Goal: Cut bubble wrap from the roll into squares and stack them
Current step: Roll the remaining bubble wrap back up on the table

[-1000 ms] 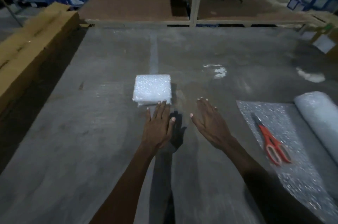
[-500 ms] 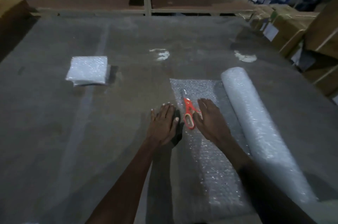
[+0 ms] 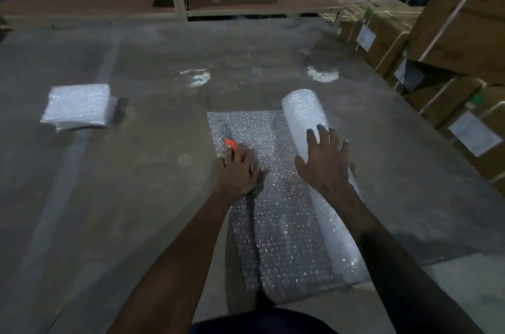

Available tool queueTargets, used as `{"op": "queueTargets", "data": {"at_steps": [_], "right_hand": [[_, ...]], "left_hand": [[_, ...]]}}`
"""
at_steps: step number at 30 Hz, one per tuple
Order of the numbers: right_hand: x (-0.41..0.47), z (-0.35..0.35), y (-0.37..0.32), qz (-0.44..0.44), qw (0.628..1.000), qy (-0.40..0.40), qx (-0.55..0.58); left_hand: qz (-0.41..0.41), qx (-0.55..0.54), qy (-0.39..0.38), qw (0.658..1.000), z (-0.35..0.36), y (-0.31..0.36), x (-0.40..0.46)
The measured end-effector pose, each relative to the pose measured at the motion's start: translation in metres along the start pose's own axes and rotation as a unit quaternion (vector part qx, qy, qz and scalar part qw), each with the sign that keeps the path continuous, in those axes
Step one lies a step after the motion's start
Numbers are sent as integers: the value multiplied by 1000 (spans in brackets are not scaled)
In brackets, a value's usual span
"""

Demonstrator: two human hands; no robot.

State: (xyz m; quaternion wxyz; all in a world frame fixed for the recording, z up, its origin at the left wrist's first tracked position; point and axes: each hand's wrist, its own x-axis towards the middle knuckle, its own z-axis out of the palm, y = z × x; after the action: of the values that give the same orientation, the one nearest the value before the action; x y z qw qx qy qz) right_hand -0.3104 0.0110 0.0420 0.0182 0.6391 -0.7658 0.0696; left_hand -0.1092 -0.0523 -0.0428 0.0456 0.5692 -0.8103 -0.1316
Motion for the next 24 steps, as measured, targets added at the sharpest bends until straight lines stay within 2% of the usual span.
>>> {"op": "queueTargets", "data": {"at_steps": [2,5,12,18,24], "right_hand": [[0,1,5,34,998,-52,-11],[-2,9,7,58,994,-92,-9],[-6,23,-11,53,994,-71,-65],[-6,30,-26,50,990,-75,-109],[-8,36,-36,48,986,-81,-138]], "left_hand": [[5,20,22,1000,3,-2,-3],[17,-12,29,999,4,-7,-5],[58,-19,45,997,0,-31,-13],[78,-25,107,991,-3,-72,-42],[57,-12,99,993,-16,-113,-78]]}}
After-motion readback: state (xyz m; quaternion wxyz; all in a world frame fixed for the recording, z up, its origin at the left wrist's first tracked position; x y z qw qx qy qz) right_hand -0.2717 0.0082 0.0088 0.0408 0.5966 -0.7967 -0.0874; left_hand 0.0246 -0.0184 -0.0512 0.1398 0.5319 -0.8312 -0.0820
